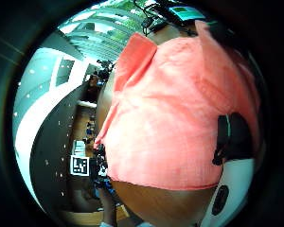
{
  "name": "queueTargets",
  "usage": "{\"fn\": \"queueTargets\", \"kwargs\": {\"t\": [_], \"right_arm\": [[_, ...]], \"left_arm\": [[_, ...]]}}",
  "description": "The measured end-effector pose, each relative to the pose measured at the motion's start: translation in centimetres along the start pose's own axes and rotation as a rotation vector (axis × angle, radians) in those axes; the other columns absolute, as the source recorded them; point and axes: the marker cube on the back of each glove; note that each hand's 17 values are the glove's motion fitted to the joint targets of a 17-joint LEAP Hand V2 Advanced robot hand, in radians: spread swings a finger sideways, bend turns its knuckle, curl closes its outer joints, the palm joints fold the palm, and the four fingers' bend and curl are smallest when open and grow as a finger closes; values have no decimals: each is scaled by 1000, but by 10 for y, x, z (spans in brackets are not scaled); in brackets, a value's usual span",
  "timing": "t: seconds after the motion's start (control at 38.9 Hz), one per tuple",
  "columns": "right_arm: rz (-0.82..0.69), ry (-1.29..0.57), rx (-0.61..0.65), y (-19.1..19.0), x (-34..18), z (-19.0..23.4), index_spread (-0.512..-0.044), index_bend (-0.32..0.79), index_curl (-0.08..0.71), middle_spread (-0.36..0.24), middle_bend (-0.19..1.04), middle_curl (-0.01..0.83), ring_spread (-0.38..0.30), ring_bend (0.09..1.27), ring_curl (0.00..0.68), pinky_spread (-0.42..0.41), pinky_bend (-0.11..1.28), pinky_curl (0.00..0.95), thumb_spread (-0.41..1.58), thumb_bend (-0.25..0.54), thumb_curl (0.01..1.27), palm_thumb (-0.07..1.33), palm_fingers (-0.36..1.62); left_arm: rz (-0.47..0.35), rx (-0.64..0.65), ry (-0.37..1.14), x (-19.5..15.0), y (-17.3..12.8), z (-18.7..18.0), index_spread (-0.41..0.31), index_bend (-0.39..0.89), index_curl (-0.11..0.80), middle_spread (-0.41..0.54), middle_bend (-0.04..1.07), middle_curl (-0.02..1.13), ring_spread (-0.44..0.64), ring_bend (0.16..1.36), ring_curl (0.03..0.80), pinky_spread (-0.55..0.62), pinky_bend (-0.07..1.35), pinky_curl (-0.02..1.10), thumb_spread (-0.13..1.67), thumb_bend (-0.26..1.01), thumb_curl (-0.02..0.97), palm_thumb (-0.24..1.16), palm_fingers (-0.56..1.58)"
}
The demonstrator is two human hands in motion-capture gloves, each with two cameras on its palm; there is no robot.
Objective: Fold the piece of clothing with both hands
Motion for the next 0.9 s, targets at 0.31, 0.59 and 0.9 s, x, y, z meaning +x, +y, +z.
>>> {"fn": "queueTargets", "kwargs": {"t": [0.31, 0.59, 0.9], "right_arm": [[59, -584, 182, -20, -9, -137, -299, 100, 222, -67, 162, 318, -191, 674, 406, -212, 767, 402, 955, 90, 557, 1123, 749], [-339, -362, 226, 1, -139, -91, -308, 146, 252, -107, 140, 312, -224, 601, 381, -261, 699, 368, 726, 3, 630, 1116, 839], [-826, 96, 13, 87, -321, 55, -315, 142, 288, -136, 125, 294, -243, 545, 372, -282, 651, 351, 592, -24, 688, 1111, 896]], "left_arm": [[189, -62, 10, 97, -39, -3, -102, 163, 363, 135, 170, 310, 393, 549, 321, 461, 474, 401, 1263, -31, 162, -39, 50], [161, 226, 338, 54, -8, -57, -99, 159, 362, 57, 234, 329, 276, 585, 309, 356, 533, 392, 1325, 31, 186, 81, 376], [-157, 493, 546, -43, 65, -101, -119, 147, 354, -59, 280, 389, 92, 571, 327, 170, 494, 396, 1426, 97, 227, 237, 569]]}}
